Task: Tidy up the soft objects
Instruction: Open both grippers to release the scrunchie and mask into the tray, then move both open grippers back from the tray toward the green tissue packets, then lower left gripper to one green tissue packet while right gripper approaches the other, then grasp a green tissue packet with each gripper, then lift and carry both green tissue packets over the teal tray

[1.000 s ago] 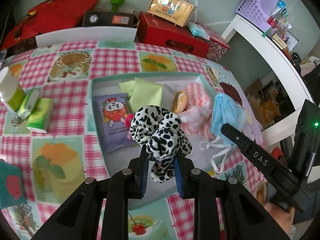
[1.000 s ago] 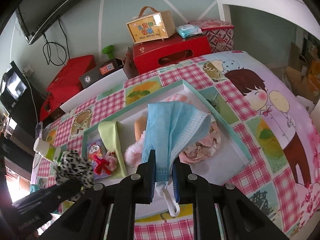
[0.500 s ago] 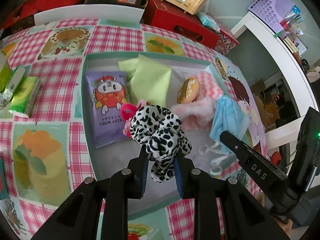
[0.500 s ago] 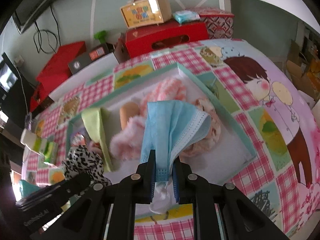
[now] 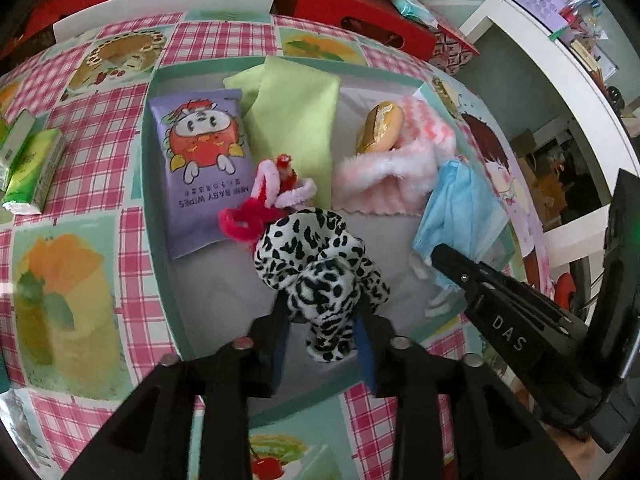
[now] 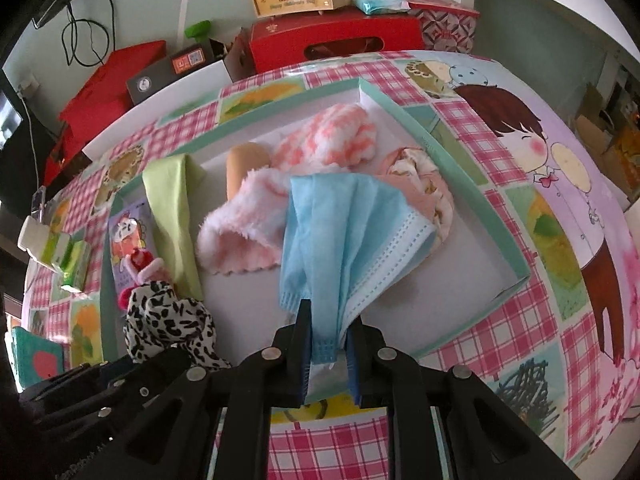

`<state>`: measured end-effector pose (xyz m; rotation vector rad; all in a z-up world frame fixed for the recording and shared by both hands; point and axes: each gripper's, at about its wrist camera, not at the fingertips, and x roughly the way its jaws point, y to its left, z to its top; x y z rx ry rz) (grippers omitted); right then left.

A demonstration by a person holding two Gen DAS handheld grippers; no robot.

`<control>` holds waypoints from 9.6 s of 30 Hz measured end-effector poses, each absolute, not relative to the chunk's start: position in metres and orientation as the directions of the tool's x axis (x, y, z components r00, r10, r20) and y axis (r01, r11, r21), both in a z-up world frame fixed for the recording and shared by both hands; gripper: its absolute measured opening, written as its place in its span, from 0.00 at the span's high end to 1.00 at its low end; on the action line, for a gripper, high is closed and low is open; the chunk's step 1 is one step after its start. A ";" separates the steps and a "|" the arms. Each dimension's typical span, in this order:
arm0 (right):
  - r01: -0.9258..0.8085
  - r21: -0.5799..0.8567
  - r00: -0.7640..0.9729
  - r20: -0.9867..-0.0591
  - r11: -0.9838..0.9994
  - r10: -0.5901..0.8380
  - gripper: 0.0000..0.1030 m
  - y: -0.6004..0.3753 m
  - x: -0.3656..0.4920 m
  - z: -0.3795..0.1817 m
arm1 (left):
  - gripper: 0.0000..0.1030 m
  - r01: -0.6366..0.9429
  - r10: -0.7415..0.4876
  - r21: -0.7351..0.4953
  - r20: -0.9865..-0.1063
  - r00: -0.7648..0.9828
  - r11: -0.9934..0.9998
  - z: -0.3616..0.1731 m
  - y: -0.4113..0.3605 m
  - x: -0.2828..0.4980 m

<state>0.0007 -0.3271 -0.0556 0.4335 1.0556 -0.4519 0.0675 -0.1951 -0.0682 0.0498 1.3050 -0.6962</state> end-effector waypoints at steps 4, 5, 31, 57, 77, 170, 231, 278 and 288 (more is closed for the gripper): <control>0.550 0.112 0.413 -0.898 0.828 -0.153 0.84 -0.326 0.000 -0.054 | 0.58 0.490 -0.432 -0.342 -0.898 0.080 0.802 -0.068 -0.194 0.069; 0.551 0.110 0.411 -0.898 0.827 -0.155 0.83 -0.326 0.000 -0.054 | 0.57 0.491 -0.431 -0.339 -0.899 0.083 0.802 -0.067 -0.193 0.069; 0.558 0.013 0.377 -0.894 0.830 -0.240 0.33 -0.318 0.004 -0.039 | 0.24 0.429 -0.359 -0.215 -0.888 0.288 0.877 -0.033 -0.138 0.099; 0.560 0.008 0.452 -0.841 0.829 -0.297 0.00 -0.308 0.011 -0.025 | 0.03 0.274 -0.253 -0.124 -0.825 0.505 0.954 -0.017 -0.087 0.133; 0.414 0.056 0.551 -0.810 0.909 -0.201 0.00 -0.250 0.076 0.006 | 0.03 0.073 -0.147 -0.128 -0.812 0.565 0.989 0.008 -0.016 0.174; 0.042 0.088 0.492 -0.869 0.995 0.056 0.41 -0.126 0.210 -0.082 | 0.04 -0.042 -0.264 -0.293 -0.908 0.325 0.955 -0.047 0.016 0.246; 0.182 0.130 0.543 -0.839 0.975 0.010 0.49 -0.189 0.162 -0.030 | 0.20 0.066 -0.107 -0.089 -0.922 0.371 0.994 -0.085 -0.040 0.256; 0.444 0.119 0.576 -0.797 0.888 -0.182 0.49 -0.292 0.091 0.019 | 0.26 0.423 -0.363 -0.164 -0.817 0.448 0.891 0.033 -0.123 0.171; 0.530 0.118 0.535 -0.815 0.840 -0.224 0.49 -0.328 0.062 0.012 | 0.26 0.540 -0.370 -0.134 -0.858 0.357 0.831 0.007 -0.177 0.146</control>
